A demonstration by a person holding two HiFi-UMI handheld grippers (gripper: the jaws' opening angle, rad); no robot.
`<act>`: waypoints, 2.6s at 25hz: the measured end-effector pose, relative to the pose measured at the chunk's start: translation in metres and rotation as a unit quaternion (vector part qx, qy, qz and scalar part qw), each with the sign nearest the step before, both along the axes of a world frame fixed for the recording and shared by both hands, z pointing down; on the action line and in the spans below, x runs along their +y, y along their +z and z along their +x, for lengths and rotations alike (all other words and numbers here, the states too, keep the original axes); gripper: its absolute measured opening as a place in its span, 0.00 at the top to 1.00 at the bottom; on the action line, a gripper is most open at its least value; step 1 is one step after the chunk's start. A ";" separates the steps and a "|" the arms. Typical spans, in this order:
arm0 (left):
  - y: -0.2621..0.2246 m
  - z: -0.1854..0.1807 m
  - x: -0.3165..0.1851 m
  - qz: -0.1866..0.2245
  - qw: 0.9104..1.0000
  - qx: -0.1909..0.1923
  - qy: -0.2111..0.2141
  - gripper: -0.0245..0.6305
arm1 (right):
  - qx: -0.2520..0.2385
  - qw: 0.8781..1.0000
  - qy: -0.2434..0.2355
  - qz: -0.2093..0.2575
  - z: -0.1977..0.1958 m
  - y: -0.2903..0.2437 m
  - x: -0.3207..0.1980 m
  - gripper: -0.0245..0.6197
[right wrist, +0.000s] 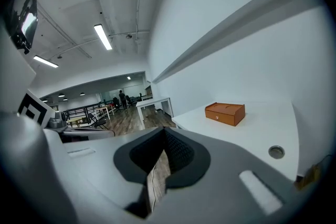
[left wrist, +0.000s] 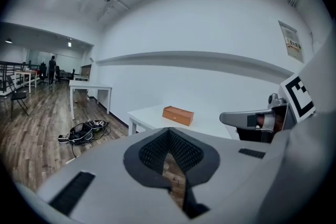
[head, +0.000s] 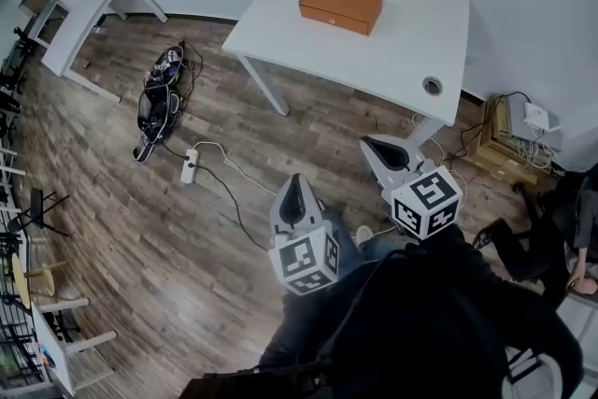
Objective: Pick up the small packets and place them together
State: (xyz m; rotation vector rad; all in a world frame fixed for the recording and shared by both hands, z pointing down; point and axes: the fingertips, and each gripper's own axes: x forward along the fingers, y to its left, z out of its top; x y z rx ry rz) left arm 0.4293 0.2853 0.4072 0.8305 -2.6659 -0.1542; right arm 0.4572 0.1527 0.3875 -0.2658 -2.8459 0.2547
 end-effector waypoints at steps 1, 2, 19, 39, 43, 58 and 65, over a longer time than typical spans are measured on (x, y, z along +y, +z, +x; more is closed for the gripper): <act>0.000 -0.011 -0.002 0.000 1.000 -0.001 0.001 0.96 | 0.001 1.000 0.001 0.001 -0.010 0.001 -0.002 0.96; 0.000 -0.024 -0.005 0.001 1.000 -0.001 0.003 0.96 | 0.002 1.000 0.005 0.004 -0.021 0.001 -0.006 0.96; -0.015 -0.275 -0.038 -0.016 0.992 -0.026 0.120 0.96 | 0.010 0.992 0.125 -0.014 -0.238 0.007 -0.037 0.96; 0.021 -0.416 -0.138 -0.039 0.971 -0.003 0.237 0.96 | 0.070 0.963 0.261 -0.010 -0.346 0.052 -0.159 0.96; 0.024 -0.454 -0.177 -0.049 0.963 0.006 0.264 0.96 | 0.093 0.954 0.284 -0.020 -0.370 0.064 -0.188 0.96; 0.051 -0.500 -0.301 -0.083 0.919 0.033 0.385 0.96 | 0.165 0.928 0.327 -0.066 -0.399 0.107 -0.244 0.95; 0.069 -0.499 -0.329 -0.102 0.893 0.055 0.435 0.96 | 0.186 0.913 0.357 -0.068 -0.398 0.122 -0.255 0.92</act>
